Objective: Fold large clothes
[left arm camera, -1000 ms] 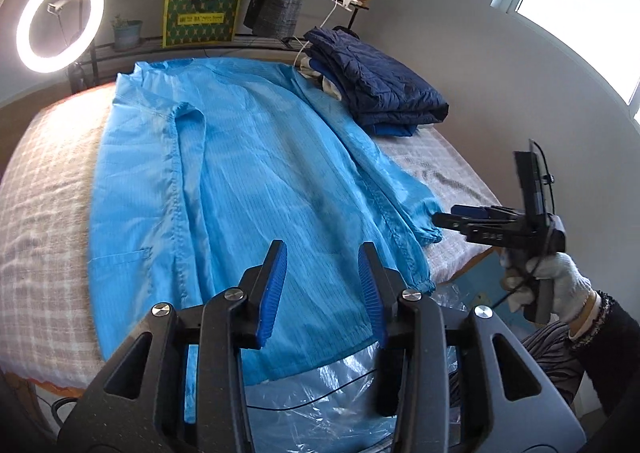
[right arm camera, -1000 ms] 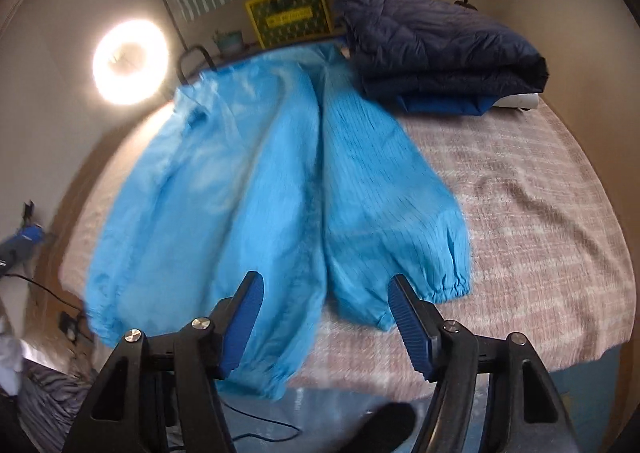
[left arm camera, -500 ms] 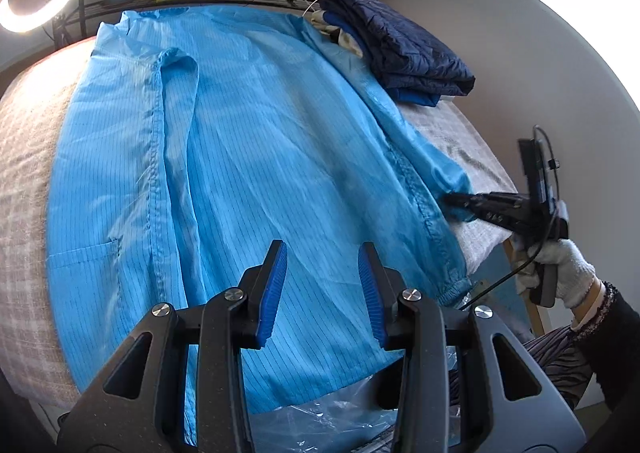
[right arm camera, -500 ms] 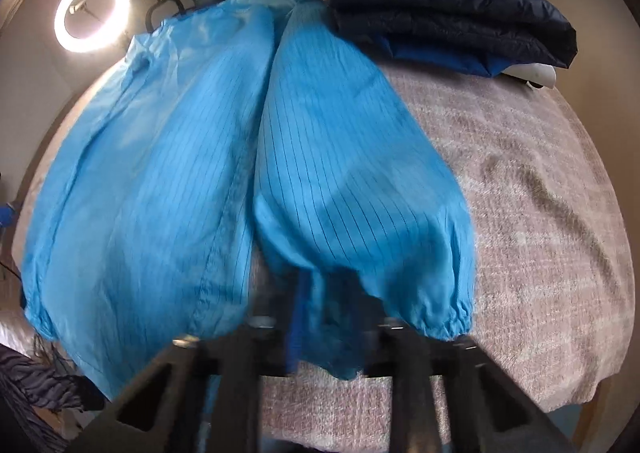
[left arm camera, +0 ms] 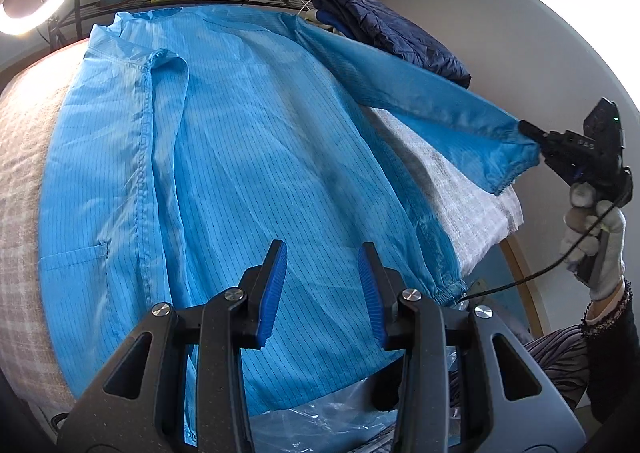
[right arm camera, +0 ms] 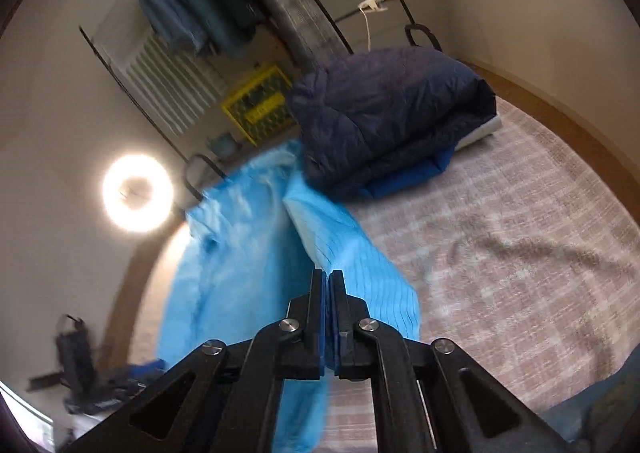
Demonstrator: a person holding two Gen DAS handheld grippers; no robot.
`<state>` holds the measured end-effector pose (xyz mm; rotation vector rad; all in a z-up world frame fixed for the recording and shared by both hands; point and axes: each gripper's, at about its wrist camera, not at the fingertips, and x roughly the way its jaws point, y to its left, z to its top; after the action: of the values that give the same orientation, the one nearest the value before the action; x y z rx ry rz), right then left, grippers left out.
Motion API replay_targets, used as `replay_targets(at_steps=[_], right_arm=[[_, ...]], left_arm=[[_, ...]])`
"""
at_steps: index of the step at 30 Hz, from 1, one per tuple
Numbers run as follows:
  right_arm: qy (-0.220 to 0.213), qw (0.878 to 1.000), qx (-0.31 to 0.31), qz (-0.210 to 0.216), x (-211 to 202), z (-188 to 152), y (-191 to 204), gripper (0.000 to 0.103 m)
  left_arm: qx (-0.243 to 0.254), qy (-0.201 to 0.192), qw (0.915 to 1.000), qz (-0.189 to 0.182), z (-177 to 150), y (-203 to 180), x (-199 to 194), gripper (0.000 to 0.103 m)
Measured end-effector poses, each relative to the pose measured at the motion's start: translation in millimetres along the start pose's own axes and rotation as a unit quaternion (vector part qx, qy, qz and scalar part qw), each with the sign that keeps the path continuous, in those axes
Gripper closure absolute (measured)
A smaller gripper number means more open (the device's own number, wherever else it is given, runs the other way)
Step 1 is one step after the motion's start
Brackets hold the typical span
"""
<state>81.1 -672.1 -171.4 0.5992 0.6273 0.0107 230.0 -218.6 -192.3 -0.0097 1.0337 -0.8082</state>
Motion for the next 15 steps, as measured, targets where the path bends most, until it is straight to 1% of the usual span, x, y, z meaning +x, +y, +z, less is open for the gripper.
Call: replay_targets(at_steps=[3,6,9,11,13,15], right_arm=[[0.010,0.999,-0.001,0.034,1,-5,13,0.103],[0.022,0.998,0.002,0.058,4,-11,24,0.103],[0.018,0.998,-0.008,0.057,4,-14,35,0.103],[0.017,0.998,-0.020,0.065,6,-16,44,0.103],[0.028,0.996,-0.039,0.078,13,-21,58,0.103],[0.055,0.992,-0.067,0.090,28,-33,76,0.103]], left_arm=[[0.001,-0.002,1.0000,0.002,0,0,-1,0.066],[-0.002,-0.004,1.0000,0.005,0,2,-3,0.066],[-0.004,-0.007,0.9999,0.009,1,5,-5,0.066],[-0.009,-0.011,0.9998,0.010,2,8,-7,0.066],[-0.015,-0.016,0.9997,0.013,3,12,-10,0.066],[-0.020,-0.021,0.9995,0.015,4,16,-13,0.066]])
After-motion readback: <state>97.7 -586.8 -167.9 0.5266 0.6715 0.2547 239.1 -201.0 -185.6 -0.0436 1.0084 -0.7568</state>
